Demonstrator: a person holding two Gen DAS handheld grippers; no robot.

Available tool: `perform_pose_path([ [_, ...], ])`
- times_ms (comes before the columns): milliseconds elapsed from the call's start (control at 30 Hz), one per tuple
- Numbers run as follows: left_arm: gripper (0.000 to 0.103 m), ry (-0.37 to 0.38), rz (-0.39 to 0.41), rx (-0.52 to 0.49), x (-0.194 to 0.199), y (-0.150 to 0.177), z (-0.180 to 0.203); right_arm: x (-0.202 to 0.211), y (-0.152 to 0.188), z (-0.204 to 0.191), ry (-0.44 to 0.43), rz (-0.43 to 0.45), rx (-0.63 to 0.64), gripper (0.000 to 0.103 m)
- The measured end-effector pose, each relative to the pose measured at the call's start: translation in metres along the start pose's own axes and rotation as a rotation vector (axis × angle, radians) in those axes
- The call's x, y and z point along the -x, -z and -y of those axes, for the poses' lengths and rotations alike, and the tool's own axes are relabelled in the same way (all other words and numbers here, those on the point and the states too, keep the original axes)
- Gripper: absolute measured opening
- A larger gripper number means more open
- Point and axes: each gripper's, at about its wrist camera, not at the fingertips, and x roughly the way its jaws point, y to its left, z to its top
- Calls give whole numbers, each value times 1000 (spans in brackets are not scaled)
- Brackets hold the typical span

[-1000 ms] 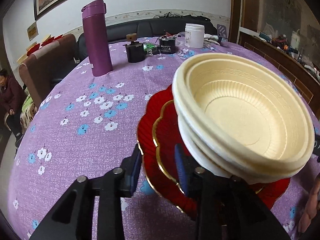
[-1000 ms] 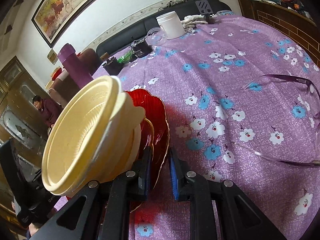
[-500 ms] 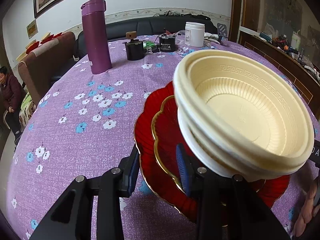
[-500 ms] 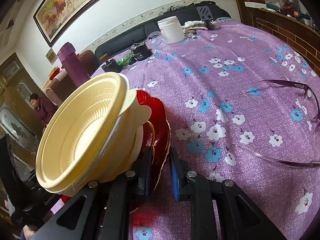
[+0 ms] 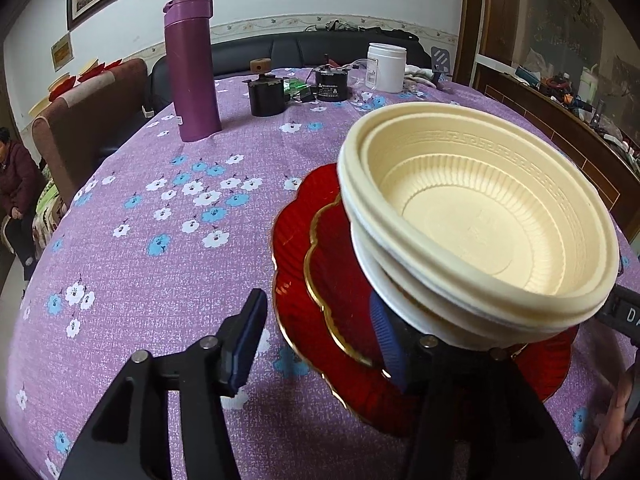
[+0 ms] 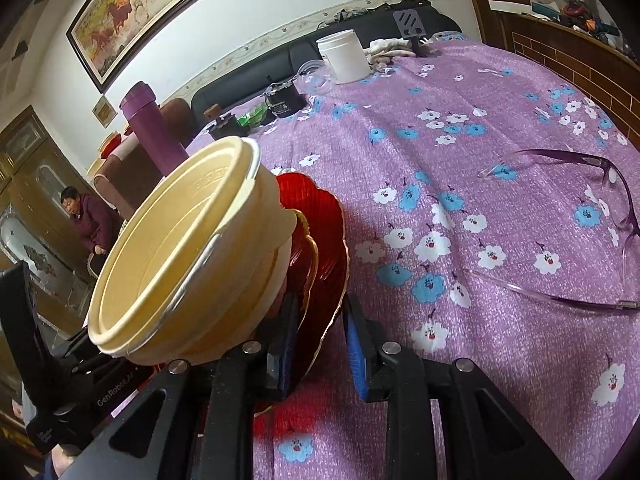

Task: Organize plates and bowls
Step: 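Open both grippers and pull them back from the stack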

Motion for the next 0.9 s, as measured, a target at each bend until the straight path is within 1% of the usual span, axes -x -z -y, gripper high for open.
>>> perform_pose_path([
  [100,65,8,6,1,3,3,-2,4,4,-2,7,3,13,27],
  [167,73,13,10,0,6,4,-3,6,8,-3,3,0,14,29],
  [233,76,24,12,-4,8,6,-5,9,11,-3,8,2,19,30],
  [300,81,36,19,-5,13,11,-8,15,14,-2,12,16,16,33],
  [333,84,43,28,-4,17,14,-10,19,16,-1,15,24,16,37],
  [367,87,48,36,-3,20,18,-13,24,18,0,27,39,22,43],
  [400,89,54,45,-2,24,20,-15,29,21,1,48,62,34,46],
  [433,95,62,66,1,30,24,-18,36,26,2,69,91,51,54],
  [467,99,58,81,1,33,26,-19,40,29,2,78,110,62,59],
  [500,100,50,97,1,37,28,-20,43,33,3,88,134,75,61],
  [567,100,36,115,-8,41,30,-20,46,41,3,91,161,89,73],
  [600,101,29,119,-18,42,31,-19,47,44,3,87,167,95,74],
  [700,103,-25,133,-55,44,29,-13,53,48,-3,79,214,136,76],
  [733,103,-38,143,-63,45,30,-12,54,49,-6,73,220,155,82],
  [767,103,-50,150,-69,46,30,-11,55,50,-7,73,223,164,84],
  [833,103,-50,146,-66,45,29,-12,57,52,-10,66,242,182,85],
  [900,103,-33,128,-48,44,27,-18,56,51,-11,69,238,184,88],
])
